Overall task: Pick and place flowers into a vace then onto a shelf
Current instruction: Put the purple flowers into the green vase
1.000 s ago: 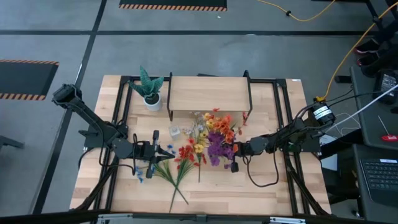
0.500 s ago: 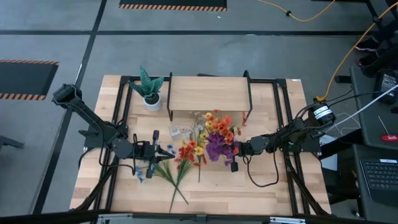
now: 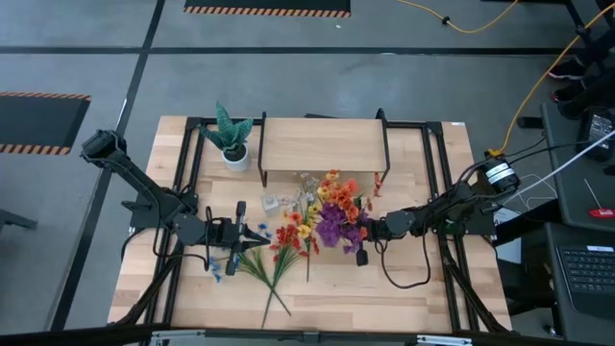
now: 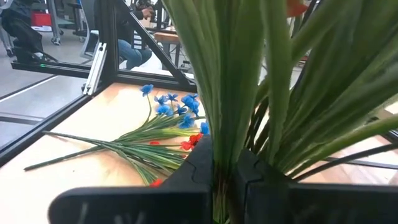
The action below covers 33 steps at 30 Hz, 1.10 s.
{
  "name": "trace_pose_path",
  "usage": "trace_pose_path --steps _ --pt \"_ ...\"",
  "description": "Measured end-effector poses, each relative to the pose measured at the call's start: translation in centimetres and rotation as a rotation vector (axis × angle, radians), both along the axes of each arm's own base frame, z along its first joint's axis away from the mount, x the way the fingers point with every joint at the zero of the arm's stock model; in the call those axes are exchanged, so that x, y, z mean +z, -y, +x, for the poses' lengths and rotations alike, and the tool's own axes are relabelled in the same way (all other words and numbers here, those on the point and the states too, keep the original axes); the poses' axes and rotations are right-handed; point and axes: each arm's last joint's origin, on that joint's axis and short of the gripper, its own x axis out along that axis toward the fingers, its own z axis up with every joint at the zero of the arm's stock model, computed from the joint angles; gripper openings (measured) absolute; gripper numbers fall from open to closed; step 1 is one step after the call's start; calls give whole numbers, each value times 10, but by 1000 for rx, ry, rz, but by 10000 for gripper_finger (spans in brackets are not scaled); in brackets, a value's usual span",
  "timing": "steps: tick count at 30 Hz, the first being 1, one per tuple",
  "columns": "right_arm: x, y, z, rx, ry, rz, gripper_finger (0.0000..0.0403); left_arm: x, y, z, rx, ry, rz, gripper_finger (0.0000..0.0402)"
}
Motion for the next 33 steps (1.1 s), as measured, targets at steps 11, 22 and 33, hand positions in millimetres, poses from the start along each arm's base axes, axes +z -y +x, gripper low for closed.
trace_pose_path --steps 11,22,33 --pt "-4 0 0 -3 -39 10 10 -2 0 0 0 -14 7 4" --pt "-5 0 -1 -2 -33 21 87 -2 0 0 0 -18 10 4" --pt "-4 0 -1 -1 -28 15 138 -2 0 0 0 -18 10 4"
